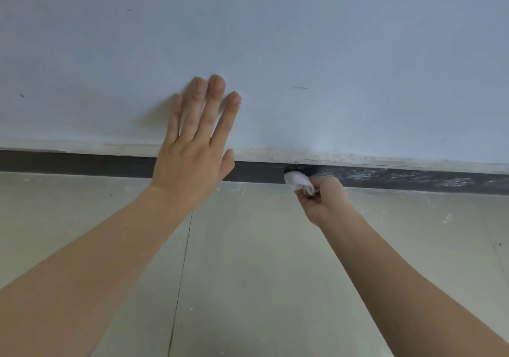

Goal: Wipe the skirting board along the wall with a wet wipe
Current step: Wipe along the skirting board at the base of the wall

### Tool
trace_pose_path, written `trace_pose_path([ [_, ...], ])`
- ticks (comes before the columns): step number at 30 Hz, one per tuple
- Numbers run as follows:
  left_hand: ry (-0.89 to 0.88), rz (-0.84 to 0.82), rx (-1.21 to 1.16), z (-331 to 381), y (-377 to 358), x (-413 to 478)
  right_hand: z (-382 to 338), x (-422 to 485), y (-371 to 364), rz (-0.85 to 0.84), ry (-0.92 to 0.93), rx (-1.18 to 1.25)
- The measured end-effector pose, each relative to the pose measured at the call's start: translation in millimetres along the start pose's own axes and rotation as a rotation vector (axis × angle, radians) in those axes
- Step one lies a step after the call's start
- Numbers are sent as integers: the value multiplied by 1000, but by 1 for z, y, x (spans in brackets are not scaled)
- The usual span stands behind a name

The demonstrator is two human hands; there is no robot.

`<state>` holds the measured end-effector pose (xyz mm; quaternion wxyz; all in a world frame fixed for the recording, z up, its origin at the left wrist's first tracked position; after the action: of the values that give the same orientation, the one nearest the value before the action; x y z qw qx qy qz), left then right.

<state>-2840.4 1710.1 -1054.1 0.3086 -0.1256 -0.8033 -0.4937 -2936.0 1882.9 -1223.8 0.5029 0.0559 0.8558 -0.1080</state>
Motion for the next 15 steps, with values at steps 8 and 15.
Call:
trace_pose_path([
  [8,24,-30,33,6,2,0,54,0,-20,-104,-57,-217],
  [15,23,-39,20,3,4,0,12,-11,-33,-126,-58,-82],
])
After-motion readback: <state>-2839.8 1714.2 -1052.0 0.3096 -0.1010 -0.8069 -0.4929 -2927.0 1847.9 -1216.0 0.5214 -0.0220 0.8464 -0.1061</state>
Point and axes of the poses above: each hand's wrist, its own x-axis towards the middle knuckle, its own y-axis out of the back of the hand, z = x × y, the point moved 10 cm from there along x, towards the middle knuckle, and after that the axes turned 10 degrees about z, right-handed, at the moved point
